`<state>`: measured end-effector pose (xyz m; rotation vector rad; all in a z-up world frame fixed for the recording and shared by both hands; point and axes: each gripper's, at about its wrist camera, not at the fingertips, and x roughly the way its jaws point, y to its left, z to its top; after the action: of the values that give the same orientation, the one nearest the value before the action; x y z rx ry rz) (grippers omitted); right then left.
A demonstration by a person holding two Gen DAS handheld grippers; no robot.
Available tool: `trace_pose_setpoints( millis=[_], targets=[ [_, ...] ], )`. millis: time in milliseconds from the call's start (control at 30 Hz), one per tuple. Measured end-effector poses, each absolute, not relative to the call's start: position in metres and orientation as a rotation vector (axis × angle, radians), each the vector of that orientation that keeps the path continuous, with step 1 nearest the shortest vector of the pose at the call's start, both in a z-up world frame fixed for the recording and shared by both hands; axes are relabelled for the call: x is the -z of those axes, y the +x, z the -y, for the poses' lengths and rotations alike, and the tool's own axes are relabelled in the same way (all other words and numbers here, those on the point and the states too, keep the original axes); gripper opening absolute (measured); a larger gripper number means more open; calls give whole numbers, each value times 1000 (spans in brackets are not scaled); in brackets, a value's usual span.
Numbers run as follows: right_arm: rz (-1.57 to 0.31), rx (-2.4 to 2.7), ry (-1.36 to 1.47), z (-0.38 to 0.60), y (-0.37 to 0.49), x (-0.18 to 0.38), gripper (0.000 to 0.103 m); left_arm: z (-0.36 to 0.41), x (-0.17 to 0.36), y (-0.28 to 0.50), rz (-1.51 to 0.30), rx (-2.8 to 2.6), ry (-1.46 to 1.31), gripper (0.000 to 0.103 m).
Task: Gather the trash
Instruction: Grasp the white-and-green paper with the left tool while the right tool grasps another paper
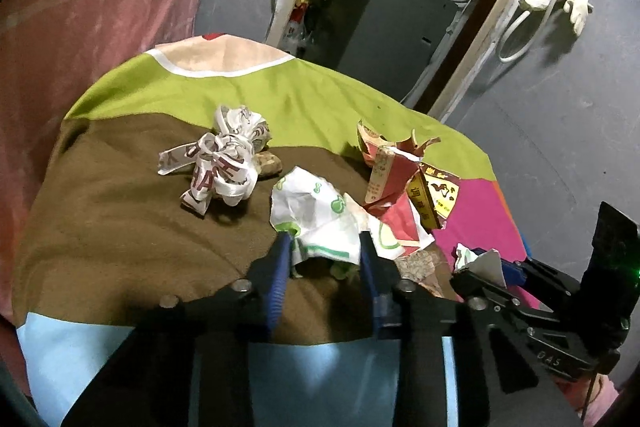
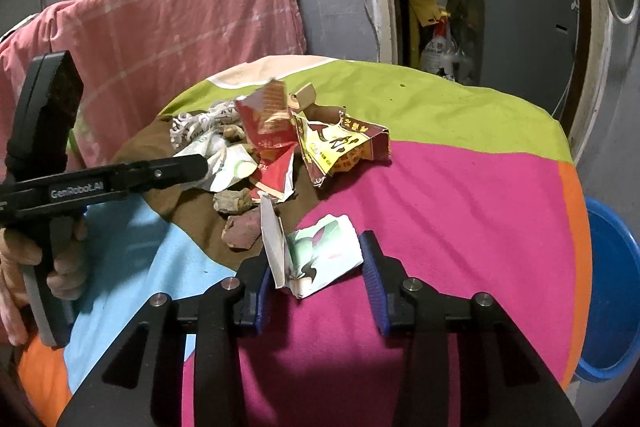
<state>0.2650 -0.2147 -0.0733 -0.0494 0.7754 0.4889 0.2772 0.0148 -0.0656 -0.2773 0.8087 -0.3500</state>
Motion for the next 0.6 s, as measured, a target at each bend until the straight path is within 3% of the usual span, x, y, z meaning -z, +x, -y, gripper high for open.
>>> trace_pose_setpoints(
  millis=[333, 600],
  targets=[
    [-759, -495, -27, 220, 261, 73, 35, -15, 61, 274, -774, 354, -287, 10],
    [-683, -493, -58, 220, 243, 61, 33, -15, 46, 254, -709, 361, -291, 7]
  ],
)
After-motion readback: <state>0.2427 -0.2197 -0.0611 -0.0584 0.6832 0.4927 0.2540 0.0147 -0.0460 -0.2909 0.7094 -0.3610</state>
